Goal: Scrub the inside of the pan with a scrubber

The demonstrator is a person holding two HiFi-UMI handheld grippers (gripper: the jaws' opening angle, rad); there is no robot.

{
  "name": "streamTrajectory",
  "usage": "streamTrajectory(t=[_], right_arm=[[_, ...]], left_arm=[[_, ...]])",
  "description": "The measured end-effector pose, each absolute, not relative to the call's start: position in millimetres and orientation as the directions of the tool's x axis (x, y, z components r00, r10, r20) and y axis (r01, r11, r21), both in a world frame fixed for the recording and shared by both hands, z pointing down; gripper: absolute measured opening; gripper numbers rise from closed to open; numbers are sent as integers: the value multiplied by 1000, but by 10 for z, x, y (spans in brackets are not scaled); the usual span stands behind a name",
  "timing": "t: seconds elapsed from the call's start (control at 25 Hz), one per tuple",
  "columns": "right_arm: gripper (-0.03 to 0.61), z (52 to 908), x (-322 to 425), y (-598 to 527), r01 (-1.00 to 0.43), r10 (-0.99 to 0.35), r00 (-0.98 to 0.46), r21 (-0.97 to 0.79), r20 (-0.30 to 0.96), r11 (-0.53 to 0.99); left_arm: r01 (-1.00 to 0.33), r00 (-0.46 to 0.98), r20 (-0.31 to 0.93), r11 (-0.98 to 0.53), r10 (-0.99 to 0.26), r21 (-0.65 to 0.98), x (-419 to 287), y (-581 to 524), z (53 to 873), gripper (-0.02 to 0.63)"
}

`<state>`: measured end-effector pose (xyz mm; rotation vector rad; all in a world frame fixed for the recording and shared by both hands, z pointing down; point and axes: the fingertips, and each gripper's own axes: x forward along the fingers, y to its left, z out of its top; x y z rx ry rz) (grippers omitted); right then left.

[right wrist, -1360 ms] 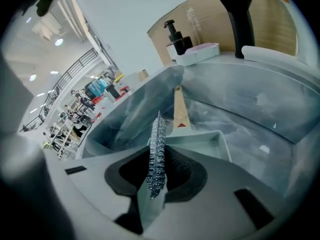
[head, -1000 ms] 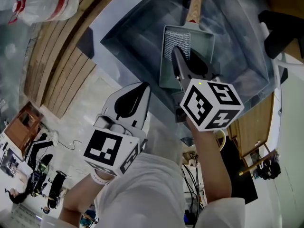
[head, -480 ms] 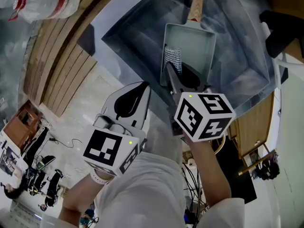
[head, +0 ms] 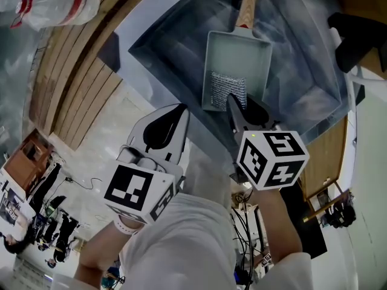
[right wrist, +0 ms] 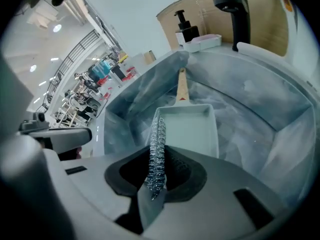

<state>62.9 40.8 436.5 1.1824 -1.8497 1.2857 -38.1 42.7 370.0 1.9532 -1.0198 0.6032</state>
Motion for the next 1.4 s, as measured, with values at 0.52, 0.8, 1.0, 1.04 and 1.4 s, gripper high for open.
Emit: streamTrajectory(t=[0.52,0.8,1.0,1.04,1.4], right_arm=[[63,4435,1445,438,-987,-381,-157,-127,911,101],[63,4456,1647,344,-995,-406,-99,-78,908,68],[63,4453,1661,98,-997,-447,-64,-37,892,68],[63,4451,1667,33,-997,-453,-57,-31,890,65],[63,4475,1668,-433,-998,-461,-24,7,887,66]], left_arm=[[-829,558,707,-325,-435,454,-402,407,3667,5],[-830,557,707,-324,-436,454,-400,397,3670,5],[-834,550,709,-318,-440,450,-412,377,3672,5],[-835,550,710,-316,-441,450,-416,372,3672,5],[-837,547,711,-304,-442,455,-447,336,3707,5]])
